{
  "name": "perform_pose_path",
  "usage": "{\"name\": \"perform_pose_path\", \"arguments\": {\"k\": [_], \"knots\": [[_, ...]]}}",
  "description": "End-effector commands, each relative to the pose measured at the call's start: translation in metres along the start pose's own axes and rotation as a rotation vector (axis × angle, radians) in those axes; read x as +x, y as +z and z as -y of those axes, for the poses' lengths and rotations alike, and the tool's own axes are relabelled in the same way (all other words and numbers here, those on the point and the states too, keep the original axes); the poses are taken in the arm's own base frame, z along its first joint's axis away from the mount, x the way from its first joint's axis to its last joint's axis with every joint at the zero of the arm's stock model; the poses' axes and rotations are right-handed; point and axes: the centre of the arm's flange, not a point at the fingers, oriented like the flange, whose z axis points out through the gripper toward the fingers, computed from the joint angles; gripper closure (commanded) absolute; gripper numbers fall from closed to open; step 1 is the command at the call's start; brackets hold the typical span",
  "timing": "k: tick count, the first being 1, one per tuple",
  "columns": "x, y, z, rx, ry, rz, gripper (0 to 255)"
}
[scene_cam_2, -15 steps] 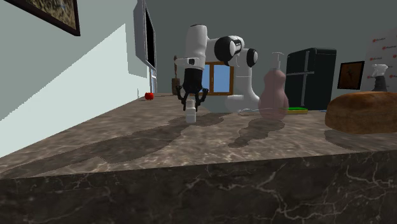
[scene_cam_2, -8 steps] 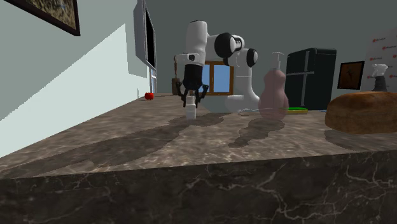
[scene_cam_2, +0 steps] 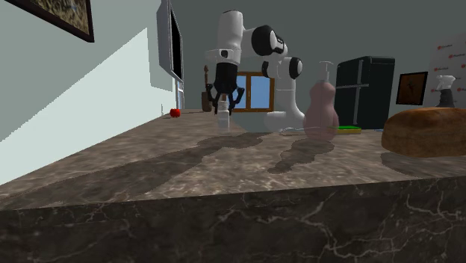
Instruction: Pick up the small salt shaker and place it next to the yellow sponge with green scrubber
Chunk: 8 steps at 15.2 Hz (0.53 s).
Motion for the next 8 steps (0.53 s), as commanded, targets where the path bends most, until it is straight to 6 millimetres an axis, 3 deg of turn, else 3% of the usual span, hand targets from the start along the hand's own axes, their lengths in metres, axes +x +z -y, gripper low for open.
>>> {"name": "perform_pose_path", "arguments": {"k": [1,8], "knots": [[0.000,-0.011,0.000,0.000,0.000,0.000,255],[0.004,-0.047,-0.004,0.000,0.000,0.000,255]]}}
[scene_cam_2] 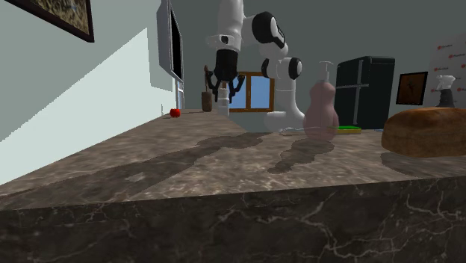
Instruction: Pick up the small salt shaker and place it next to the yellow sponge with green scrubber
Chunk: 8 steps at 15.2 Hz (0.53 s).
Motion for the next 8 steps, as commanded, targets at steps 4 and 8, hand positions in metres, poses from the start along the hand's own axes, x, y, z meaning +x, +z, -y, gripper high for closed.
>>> {"name": "perform_pose_path", "arguments": {"k": [4,8], "knots": [[0.003,-0.025,-0.003,0.000,0.000,0.000,255],[0.005,-0.046,-0.005,0.000,0.000,0.000,255]]}}
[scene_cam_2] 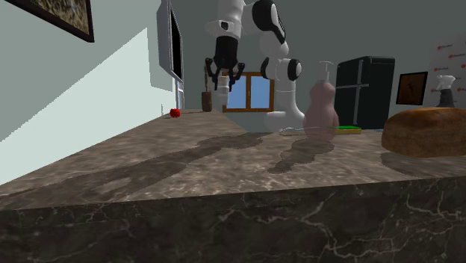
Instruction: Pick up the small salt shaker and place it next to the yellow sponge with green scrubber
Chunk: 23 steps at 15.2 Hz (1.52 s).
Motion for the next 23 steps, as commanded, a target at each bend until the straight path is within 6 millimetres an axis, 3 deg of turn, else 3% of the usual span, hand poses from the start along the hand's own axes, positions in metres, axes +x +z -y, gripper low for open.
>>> {"name": "perform_pose_path", "arguments": {"k": [1,4,23], "knots": [[0.001,-0.011,-0.001,0.000,0.000,0.000,255],[0.002,-0.023,-0.002,0.000,0.000,0.000,255],[-0.042,-0.054,0.243,0.000,0.000,0.000,255]]}}
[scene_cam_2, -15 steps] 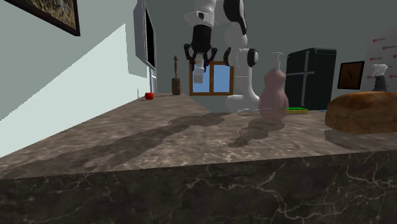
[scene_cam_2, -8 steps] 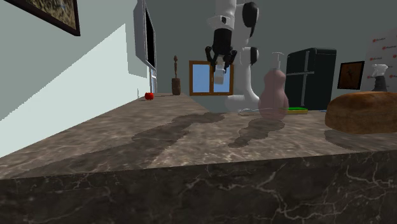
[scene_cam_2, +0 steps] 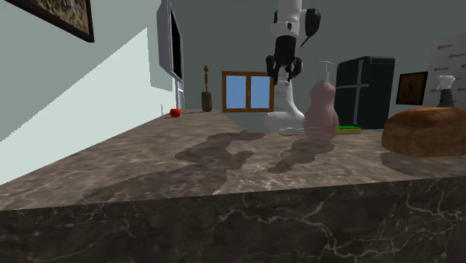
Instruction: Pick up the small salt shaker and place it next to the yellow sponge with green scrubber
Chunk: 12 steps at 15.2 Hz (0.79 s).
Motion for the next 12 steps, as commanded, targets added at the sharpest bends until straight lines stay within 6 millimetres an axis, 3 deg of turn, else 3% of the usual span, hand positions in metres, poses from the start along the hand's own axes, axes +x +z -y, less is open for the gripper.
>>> {"name": "perform_pose_path", "arguments": {"k": [1,12], "knots": [[-0.006,-0.003,0.027,-0.001,0.001,0.001,255],[-0.031,-0.021,0.169,-0.001,0.001,0.001,255]]}}
